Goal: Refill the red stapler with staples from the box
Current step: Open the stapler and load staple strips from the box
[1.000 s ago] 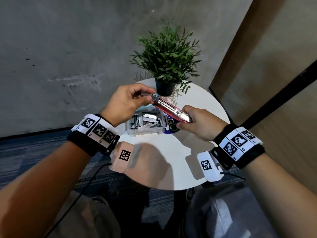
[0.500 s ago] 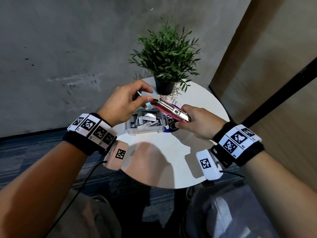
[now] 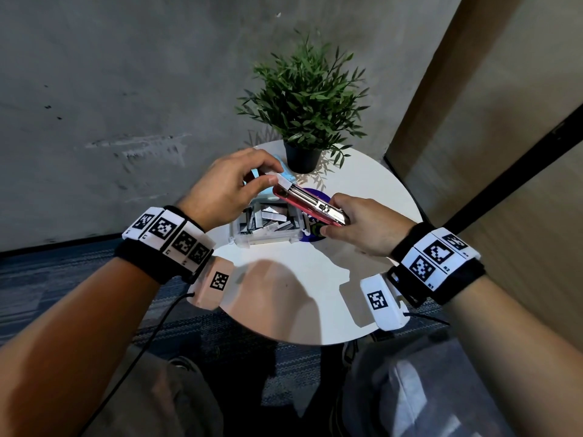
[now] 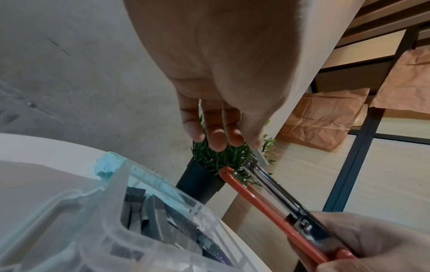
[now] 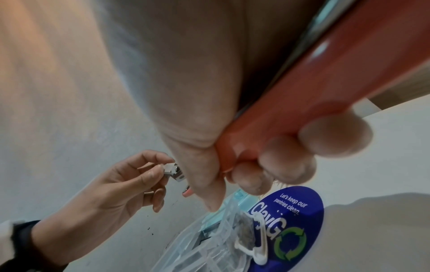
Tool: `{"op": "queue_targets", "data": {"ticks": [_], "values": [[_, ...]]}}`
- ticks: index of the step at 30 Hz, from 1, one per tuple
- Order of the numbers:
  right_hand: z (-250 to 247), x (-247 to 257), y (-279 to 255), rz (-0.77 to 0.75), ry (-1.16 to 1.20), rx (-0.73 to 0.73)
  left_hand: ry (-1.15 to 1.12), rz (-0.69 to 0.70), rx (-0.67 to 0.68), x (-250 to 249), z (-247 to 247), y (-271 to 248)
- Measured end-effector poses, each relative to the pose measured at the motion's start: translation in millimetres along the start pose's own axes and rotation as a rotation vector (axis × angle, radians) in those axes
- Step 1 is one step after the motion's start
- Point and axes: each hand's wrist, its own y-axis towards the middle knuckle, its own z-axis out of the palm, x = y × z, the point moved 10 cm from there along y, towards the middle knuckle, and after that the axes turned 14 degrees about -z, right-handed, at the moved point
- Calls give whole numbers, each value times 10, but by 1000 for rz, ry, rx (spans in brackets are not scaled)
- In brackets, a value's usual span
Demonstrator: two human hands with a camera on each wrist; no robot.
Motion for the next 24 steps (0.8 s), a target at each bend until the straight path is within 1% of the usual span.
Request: {"op": "queue_targets", "data": {"ticks": [3, 6, 8, 9, 11, 14, 16, 20, 24], "values": [[-5, 8, -2, -2, -7, -1, -43, -7, 5, 25, -12, 6], [1, 24, 1, -10, -2, -1, -160, -41, 17, 51, -19, 14], [12, 34, 4, -16, -7, 5, -229, -48, 48, 25, 11, 9], [18, 37, 6, -19, -8, 8, -226, -39, 62, 1, 31, 5], [22, 40, 5, -22, 0, 6, -141, -17, 69, -33, 65, -6], [22, 47, 0, -24, 4, 8, -25, -4, 42, -28, 49, -11], [23, 50, 0, -25, 4, 10, -29, -7, 32, -14, 18, -7], [10, 44, 3, -18, 8, 2, -158, -45, 43, 14, -21, -2], [4, 46, 2, -17, -6, 2, -125, -38, 69, -3, 32, -5]]}}
